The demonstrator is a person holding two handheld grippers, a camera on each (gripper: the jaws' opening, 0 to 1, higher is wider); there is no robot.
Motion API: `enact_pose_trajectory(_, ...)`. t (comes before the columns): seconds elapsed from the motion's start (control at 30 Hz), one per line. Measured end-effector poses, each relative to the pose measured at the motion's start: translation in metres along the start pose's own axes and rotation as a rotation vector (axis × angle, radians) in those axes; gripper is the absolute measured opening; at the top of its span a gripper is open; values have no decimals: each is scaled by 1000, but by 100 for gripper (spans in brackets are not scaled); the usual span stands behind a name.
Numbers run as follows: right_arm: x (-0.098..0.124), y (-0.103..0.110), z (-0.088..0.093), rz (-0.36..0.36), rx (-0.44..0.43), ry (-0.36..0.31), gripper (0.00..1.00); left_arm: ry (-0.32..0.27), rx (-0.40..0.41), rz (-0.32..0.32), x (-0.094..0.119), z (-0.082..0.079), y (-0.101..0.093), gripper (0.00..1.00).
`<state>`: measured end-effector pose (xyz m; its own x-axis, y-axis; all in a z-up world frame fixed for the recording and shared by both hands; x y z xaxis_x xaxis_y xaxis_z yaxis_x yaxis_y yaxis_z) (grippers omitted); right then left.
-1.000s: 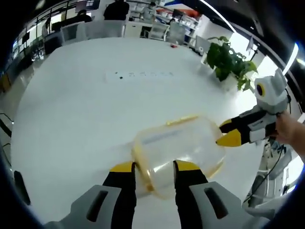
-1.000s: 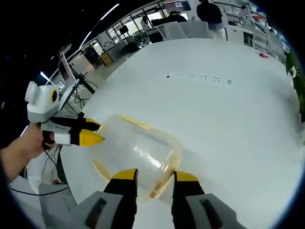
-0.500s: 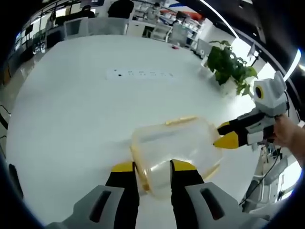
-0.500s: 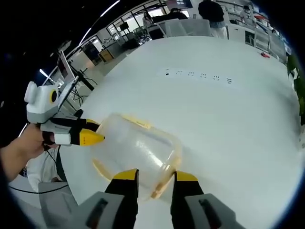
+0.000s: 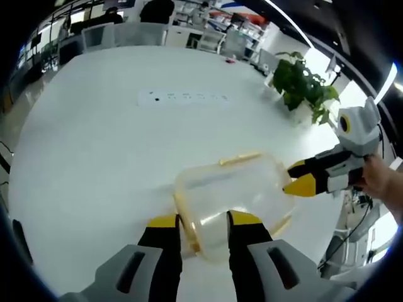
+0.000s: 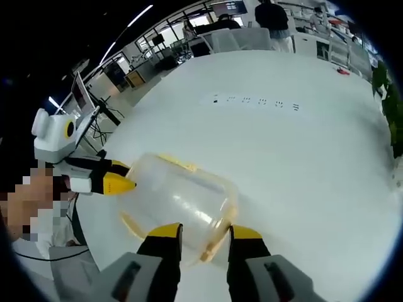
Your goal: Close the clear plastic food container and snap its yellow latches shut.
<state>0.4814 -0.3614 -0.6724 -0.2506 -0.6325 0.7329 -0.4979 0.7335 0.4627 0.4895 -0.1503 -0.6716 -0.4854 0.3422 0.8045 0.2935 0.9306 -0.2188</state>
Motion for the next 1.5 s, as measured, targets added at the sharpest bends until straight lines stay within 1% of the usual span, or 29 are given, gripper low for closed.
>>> enact_pose_trajectory(0.13, -1, 0, -1, 6, 10, -1, 26, -8, -2, -1, 1, 1, 1, 26)
enact_pose_trajectory(0.23, -1, 0, -2, 6, 9, 11, 26, -12, -24, -9, 3, 2, 0, 26)
enact_pose_trajectory(0.4, -1, 0, -4, 8, 29, 25, 26, -3, -27, 0, 5, 4, 2, 26)
enact_pose_trajectory(0.53, -1, 0, -5, 7, 49, 34, 27, -4, -61, 5, 6, 4, 4, 26)
enact_pose_trajectory(0.6, -1, 0, -6, 9, 69, 40, 27, -4, -82, 14, 6, 5, 3, 27)
enact_pose_trajectory(0.67, 1, 0, -7, 20, 120, 49, 25, -7, -91, 35, 7, 4, 3, 29)
enact_pose_trajectory(0.77, 2, 1, -7, 14, 123, 49, 25, -20, -93, 41, 10, 2, 6, 31)
enact_pose_trajectory(0.8, 2, 1, -7, 7, 129, 52, 25, -18, -95, 40, 10, 1, 7, 30)
enact_pose_trajectory(0.87, 3, 0, -6, 17, 165, 69, 24, -7, -104, 58, 11, 0, 6, 29)
enact_pose_trajectory(0.93, 4, 1, -5, 10, 178, 78, 26, 1, -139, 51, 12, 0, 8, 29)
enact_pose_trajectory(1.0, 5, 3, -5, 4, 194, 83, 27, 10, -153, 56, 13, 0, 8, 28)
enact_pose_trajectory(1.07, 5, 3, -6, 9, 225, 100, 28, 19, -171, 58, 13, 0, 8, 27)
enact_pose_trajectory(1.1, 5, 2, -6, 17, 256, 115, 28, 32, -178, 77, 13, 1, 8, 26)
enact_pose_trajectory(1.13, 6, 2, -7, 20, 267, 113, 28, 34, -176, 79, 12, 1, 8, 26)
enact_pose_trajectory(1.23, 8, 3, -10, 5, 263, 105, 29, 27, -210, 72, 13, -2, 9, 28)
enact_pose_trajectory(1.27, 8, 3, -10, 7, 270, 109, 30, 28, -214, 78, 14, -2, 9, 28)
enact_pose_trajectory(1.3, 8, 2, -10, 14, 293, 125, 30, 23, -222, 81, 15, -4, 9, 27)
enact_pose_trajectory(1.37, 8, 1, -12, 33, 381, 165, 30, 17, -252, 72, 16, -6, 10, 28)
enact_pose_trajectory(1.43, 7, 5, -11, 19, 382, 172, 30, 12, -276, 72, 18, -7, 10, 29)
enact_pose_trajectory(1.5, 7, 6, -13, 15, 429, 195, 30, 19, -284, 81, 18, -8, 9, 28)
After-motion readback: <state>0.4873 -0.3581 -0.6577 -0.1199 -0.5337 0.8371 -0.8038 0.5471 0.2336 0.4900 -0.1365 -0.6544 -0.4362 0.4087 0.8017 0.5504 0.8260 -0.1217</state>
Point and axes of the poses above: the point that each gripper's makers call its tool centre point, and the gripper's own axes: x roughly backward along the fingers, y roughly to its left, z roughly out of its underside, the point moved 8 cm from there along x, roughly backward along the fingers, and after that the axes turned 8 degrees about -z, right-handed, at the moved point
